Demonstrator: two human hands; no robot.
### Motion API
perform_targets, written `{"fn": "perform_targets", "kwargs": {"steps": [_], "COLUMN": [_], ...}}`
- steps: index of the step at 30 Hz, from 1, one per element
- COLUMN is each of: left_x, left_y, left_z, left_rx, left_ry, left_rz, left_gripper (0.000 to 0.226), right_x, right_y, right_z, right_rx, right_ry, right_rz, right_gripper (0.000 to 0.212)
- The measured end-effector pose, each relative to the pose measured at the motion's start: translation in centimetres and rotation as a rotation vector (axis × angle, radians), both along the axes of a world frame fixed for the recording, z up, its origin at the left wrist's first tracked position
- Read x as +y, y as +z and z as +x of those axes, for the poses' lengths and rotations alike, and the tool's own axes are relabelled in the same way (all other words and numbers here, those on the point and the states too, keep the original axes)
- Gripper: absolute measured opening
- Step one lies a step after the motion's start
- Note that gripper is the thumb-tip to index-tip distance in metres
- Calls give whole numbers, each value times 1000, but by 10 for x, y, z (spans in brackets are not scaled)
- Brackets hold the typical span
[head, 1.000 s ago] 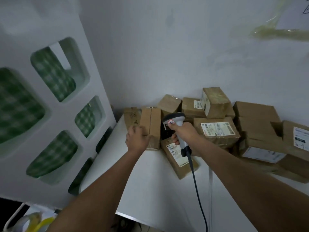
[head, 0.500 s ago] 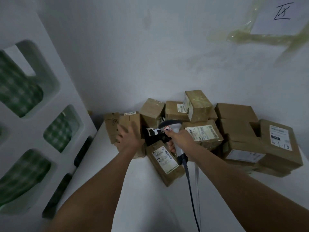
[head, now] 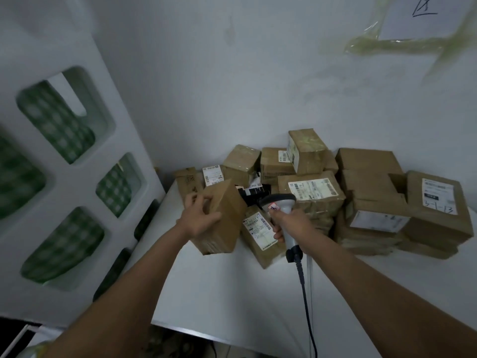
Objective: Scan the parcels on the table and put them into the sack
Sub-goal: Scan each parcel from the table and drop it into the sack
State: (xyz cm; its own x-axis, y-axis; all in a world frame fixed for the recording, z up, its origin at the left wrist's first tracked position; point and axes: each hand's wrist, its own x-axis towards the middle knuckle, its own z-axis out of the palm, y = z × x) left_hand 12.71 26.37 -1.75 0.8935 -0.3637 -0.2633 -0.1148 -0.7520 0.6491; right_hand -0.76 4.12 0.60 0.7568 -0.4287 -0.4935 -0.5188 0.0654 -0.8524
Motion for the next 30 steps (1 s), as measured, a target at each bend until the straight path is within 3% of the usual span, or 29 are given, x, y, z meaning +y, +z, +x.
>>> {"fn": "perform_targets", "kwargs": {"steps": [4, 12, 15, 18, 20, 25, 28, 30], "left_x": [-15, -95, -134, -171, -191, -212, -214, -210], "left_y": [10, -3, -17, -33, -55, -101, -107, -110], "left_z": [-36, -134, -168, -204, -229, -258, -248, -233], "left_rx": [5, 178, -10, -419, -572, -353, -236, -199], "left_ry": [-309, -735, -836, -916, -926, -975, -750, -503], "left_rz": [198, 315, 432, 624, 684, 456, 240, 239], "left_gripper": [79, 71, 75, 68, 63, 66, 70, 81], "right_x": [-5, -52, -79, -101, -111, -128, -134, -135], "right_y": [-5, -14, -19, -26, -30, -37, -42, -45], "right_z": [-39, -135, -174, -209, -226, -255, -260, -258], "right_rx": [-16, 11, 30, 42, 58, 108, 123, 130], "right_ry": [-25, -166, -258, -346, -392, -475, -509, -515], "right_rz": [16, 51, 46, 62, 73, 97, 114, 127], "right_gripper": [31, 28, 24, 25, 25, 25, 27, 28]}}
